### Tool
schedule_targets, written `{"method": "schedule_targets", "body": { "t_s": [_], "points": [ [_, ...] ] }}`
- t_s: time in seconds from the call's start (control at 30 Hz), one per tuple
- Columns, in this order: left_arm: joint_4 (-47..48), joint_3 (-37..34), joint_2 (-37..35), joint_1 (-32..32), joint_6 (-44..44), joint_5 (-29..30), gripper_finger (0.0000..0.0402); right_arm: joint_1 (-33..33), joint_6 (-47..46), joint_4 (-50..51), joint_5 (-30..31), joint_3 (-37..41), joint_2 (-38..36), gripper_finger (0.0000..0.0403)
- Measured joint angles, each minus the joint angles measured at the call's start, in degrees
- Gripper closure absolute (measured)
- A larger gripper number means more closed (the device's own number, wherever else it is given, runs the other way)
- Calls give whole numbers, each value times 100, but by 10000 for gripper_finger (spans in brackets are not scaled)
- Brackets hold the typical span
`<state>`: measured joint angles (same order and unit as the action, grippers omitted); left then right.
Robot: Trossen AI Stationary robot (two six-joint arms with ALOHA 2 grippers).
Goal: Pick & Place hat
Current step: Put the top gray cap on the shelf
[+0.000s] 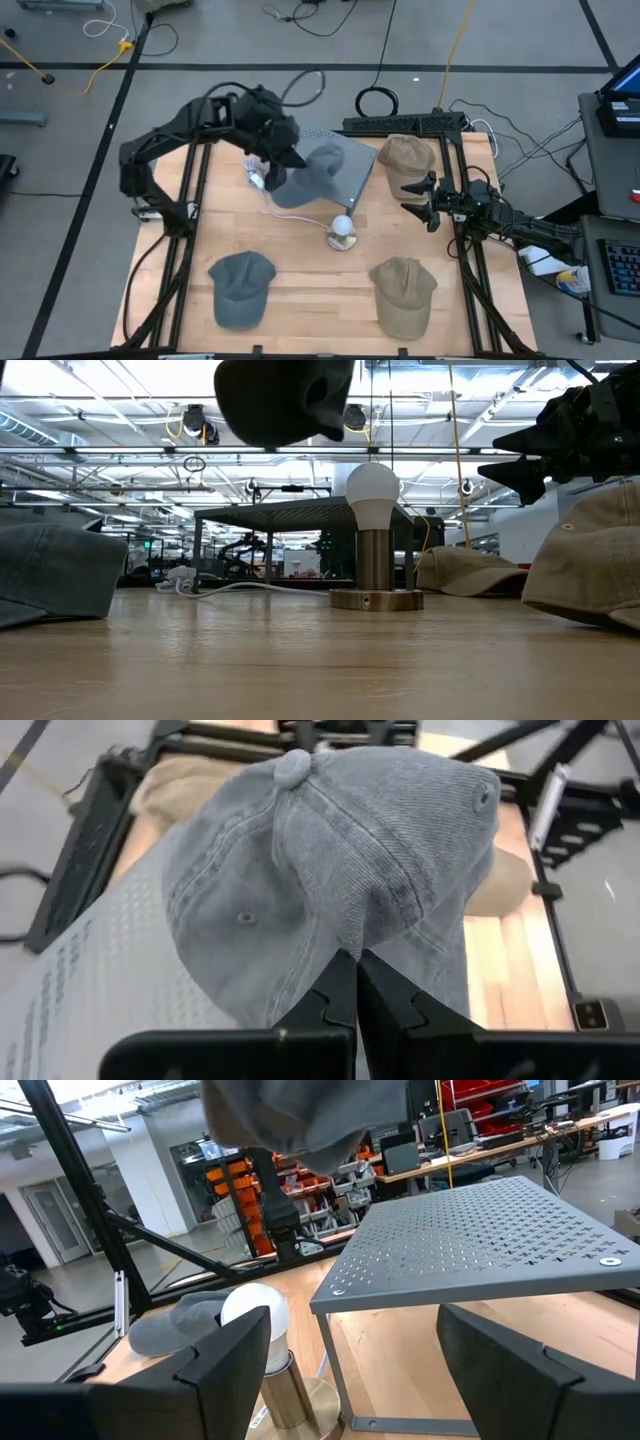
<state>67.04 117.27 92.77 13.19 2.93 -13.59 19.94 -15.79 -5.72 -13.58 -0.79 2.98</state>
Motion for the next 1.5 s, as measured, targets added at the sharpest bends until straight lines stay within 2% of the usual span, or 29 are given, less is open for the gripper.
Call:
{"method": "schedule_targets", "body": {
  "t_s": [0.2,0.4,0.7,1.2,1.5],
  "points": [
    [196,1113,722,-410,463,97,402,1,0,-1,-2,1,0,124],
    [139,1784,1266,-788,733,512,402,0,0,0,0,1,2,124],
    [-117,1729,1393,-1084,702,862,402,-1,0,0,0,1,19,124],
    [-399,1729,1391,-1145,95,761,402,-1,0,-1,-2,-1,22,124],
    [-434,1729,1391,-1182,73,767,402,-3,-213,-206,-16,0,22,124]
  ]
}}
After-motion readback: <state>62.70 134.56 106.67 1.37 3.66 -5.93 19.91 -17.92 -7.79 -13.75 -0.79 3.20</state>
